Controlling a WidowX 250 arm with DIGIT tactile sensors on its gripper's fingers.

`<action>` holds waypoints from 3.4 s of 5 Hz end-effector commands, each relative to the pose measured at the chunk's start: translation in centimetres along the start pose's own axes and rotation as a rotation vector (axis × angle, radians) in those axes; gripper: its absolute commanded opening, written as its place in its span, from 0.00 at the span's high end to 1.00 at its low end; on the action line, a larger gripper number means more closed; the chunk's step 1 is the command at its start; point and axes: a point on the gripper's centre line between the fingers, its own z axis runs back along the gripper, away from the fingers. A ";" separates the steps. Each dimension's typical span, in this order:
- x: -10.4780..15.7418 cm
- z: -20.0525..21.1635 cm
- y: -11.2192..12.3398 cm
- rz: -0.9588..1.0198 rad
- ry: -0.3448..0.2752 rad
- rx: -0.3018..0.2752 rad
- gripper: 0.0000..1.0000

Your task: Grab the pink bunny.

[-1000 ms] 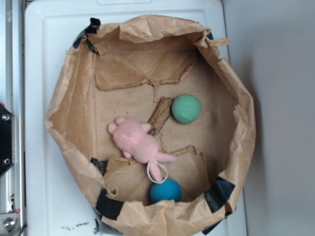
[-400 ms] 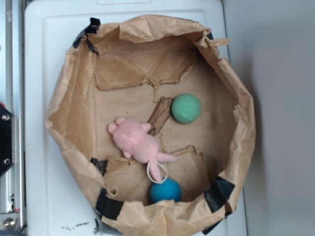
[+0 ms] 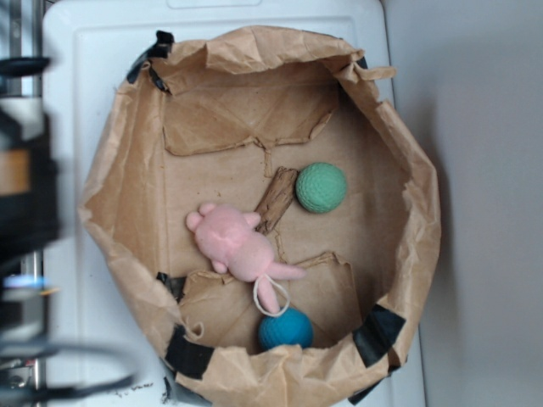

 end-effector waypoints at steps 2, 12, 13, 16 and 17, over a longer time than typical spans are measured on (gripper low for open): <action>5.0 -0.5 0.8 0.026 -0.073 0.067 0.00; 4.9 -10.3 2.9 -0.056 -0.005 0.064 0.00; 4.8 -10.4 2.6 -0.059 0.010 0.066 0.00; 2.5 -15.8 0.6 -0.115 -0.005 0.062 0.00; 2.2 -17.6 -0.1 -0.110 -0.037 0.076 0.00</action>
